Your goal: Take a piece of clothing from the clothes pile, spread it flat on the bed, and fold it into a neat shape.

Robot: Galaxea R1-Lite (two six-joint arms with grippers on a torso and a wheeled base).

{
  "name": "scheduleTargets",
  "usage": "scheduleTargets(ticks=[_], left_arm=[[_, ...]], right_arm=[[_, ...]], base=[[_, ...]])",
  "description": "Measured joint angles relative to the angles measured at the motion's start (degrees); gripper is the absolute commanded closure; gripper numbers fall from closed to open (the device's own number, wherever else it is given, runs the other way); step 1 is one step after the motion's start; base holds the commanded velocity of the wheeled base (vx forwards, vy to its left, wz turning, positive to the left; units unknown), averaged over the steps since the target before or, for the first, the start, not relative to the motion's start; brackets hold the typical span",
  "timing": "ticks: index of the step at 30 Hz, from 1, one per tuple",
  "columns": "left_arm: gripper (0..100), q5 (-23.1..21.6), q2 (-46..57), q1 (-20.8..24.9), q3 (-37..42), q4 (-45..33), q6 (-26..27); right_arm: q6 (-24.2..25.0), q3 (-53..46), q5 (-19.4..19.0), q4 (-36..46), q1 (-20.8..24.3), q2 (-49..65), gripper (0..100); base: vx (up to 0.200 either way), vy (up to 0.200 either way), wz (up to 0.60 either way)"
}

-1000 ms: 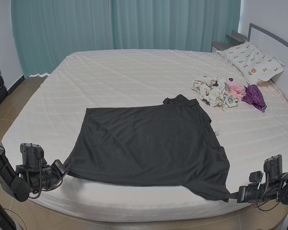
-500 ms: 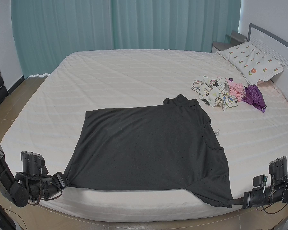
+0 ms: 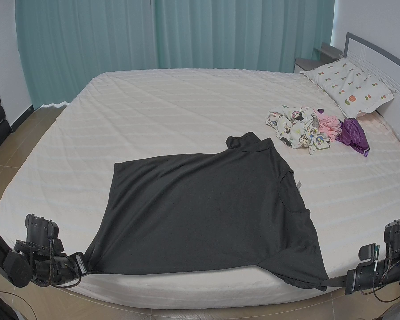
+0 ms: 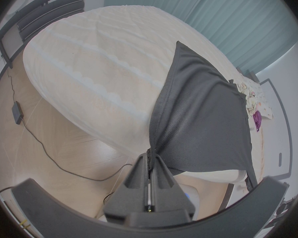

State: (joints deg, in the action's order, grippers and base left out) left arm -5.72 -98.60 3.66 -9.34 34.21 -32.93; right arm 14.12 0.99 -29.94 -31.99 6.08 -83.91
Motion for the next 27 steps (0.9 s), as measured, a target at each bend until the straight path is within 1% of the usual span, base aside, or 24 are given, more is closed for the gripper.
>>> scheduleTargets(ticks=[4,7,9,11,12,16,22,25,27], left_arm=[[100,-0.1,2.0,0.0,-0.9,-3.9,2.1],[100,-0.3,2.6,0.0,-2.1,-4.2,1.8],[100,-0.3,2.9,0.0,-3.0,-4.2,0.7],[100,-0.3,3.1,-0.1,-4.2,-4.2,-1.6],[100,-0.3,3.1,-0.1,-5.1,-4.2,-3.3],[100,-0.1,3.4,-0.1,-8.4,-4.1,-7.3],[100,0.1,3.5,-0.3,-13.9,-4.1,-9.4],[100,0.2,3.5,-0.3,-15.9,-4.1,-10.1],[100,0.6,3.4,-0.5,-17.1,-4.1,-11.6]], right_arm=[[-0.3,0.0,-0.3,1.0,0.0,2.8,100],[0.0,0.9,-0.4,1.0,0.0,3.7,100],[0.3,2.5,-0.4,1.0,0.0,3.9,100],[1.4,4.5,-0.4,1.1,0.0,3.9,100],[2.4,6.3,-0.4,1.1,0.0,3.9,100],[5.6,12.3,-0.2,1.1,0.1,2.7,100],[7.5,22.1,0.3,1.2,0.2,-0.8,100],[7.9,25.1,0.4,1.2,0.1,-2.5,100],[8.1,26.7,0.5,1.2,0.1,-3.4,100]], base=[[0.0,0.0,0.0],[0.0,0.0,0.0],[0.0,0.0,0.0],[0.0,0.0,0.0],[0.0,0.0,0.0],[0.0,0.0,0.0],[0.0,0.0,0.0],[0.0,0.0,0.0],[0.0,0.0,0.0]])
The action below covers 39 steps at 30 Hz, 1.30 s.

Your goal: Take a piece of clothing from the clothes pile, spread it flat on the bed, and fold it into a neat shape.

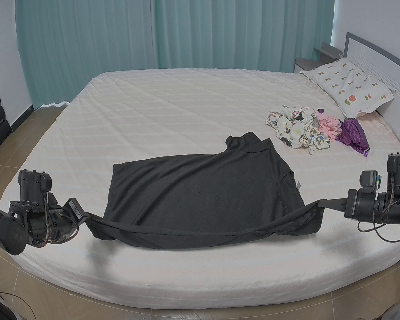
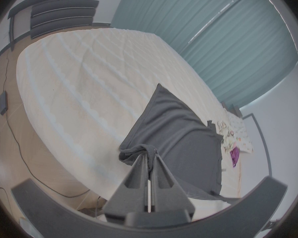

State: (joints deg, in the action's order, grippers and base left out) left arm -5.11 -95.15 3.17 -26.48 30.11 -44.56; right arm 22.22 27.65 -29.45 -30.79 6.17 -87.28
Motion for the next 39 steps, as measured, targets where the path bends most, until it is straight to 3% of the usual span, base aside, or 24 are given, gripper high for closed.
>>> scheduleTargets(ticks=[5,16,33,39], left_arm=[[100,1.3,0.0,-0.4,-1.7,0.1,-3.8],[100,0.9,-0.9,-0.6,-2.7,0.1,-4.2],[100,1.3,-10.8,-0.3,-11.9,0.2,-4.3],[100,1.5,-13.6,-0.3,-16.1,1.5,-8.9]], right_arm=[[0.1,2.5,0.1,0.3,-0.3,-0.9,100],[0.1,3.6,0.3,1.6,-1.2,-0.9,100],[0.0,13.2,1.0,4.0,-2.7,-8.6,100],[0.0,16.8,1.3,4.0,-2.6,-12.6,100]], base=[[0.0,0.0,0.0],[0.0,0.0,0.0],[0.0,0.0,0.0],[0.0,0.0,0.0]])
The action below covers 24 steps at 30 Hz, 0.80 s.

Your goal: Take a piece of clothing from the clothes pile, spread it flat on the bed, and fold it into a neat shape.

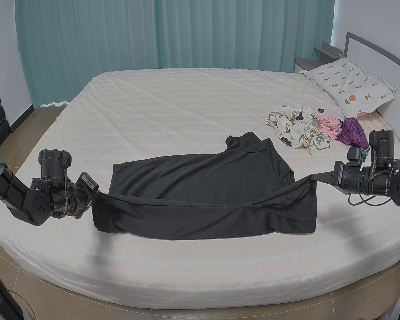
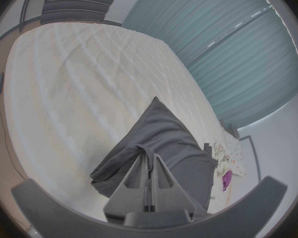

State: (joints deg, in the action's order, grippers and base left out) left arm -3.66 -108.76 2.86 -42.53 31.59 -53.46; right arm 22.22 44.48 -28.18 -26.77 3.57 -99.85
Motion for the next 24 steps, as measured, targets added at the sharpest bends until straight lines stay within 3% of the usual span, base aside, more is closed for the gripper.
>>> scheduleTargets(ticks=[24], left_arm=[[100,0.1,-12.3,-0.1,-10.8,1.1,-1.0]], right_arm=[[0.3,10.2,2.6,-0.7,1.4,-13.5,100]], base=[[0.0,0.0,0.0]])
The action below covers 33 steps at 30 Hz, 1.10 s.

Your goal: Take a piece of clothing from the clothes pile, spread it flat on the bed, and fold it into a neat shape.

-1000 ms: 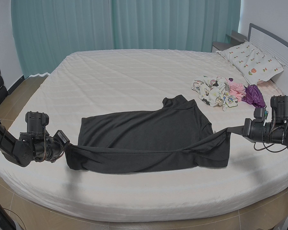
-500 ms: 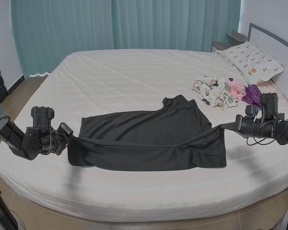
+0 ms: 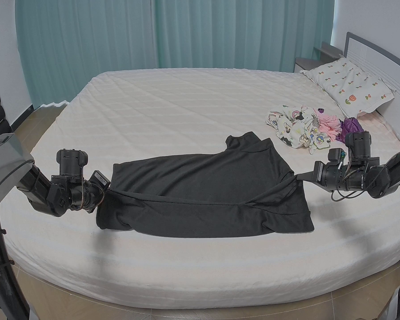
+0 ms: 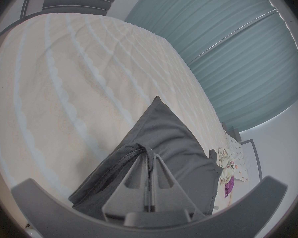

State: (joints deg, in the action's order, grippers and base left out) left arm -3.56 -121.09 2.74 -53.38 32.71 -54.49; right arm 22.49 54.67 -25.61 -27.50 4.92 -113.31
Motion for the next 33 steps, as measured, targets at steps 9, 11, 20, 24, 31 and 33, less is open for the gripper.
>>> scheduleTargets(ticks=[9,11,20,24,31,33], left_arm=[[0,1.5,-7.2,-0.3,-6.1,0.0,-2.4],[0,1.7,-8.2,-0.5,-6.9,0.0,-2.8],[0,1.7,-7.7,-2.6,-6.4,-0.3,-4.0],[0,1.6,-4.9,-3.4,-3.4,-0.4,-4.1],[0,0.9,0.6,-3.8,4.6,-0.3,-4.0],[0,0.4,1.9,-3.8,7.1,0.0,-4.0]], right_arm=[[2.3,2.1,1.6,-0.3,1.4,-3.8,100],[2.5,2.2,1.6,-0.2,1.5,-4.0,100],[5.4,-2.9,2.3,1.3,1.6,-0.5,0],[5.8,-6.0,2.3,5.4,1.6,2.8,0],[6.3,-9.7,2.8,9.1,1.1,6.1,0],[7.0,-10.4,3.4,9.1,1.0,6.3,0]], base=[[0.0,0.0,0.0],[0.0,0.0,0.0],[0.0,0.0,0.0],[0.0,0.0,0.0],[0.0,0.0,0.0],[0.0,0.0,0.0]])
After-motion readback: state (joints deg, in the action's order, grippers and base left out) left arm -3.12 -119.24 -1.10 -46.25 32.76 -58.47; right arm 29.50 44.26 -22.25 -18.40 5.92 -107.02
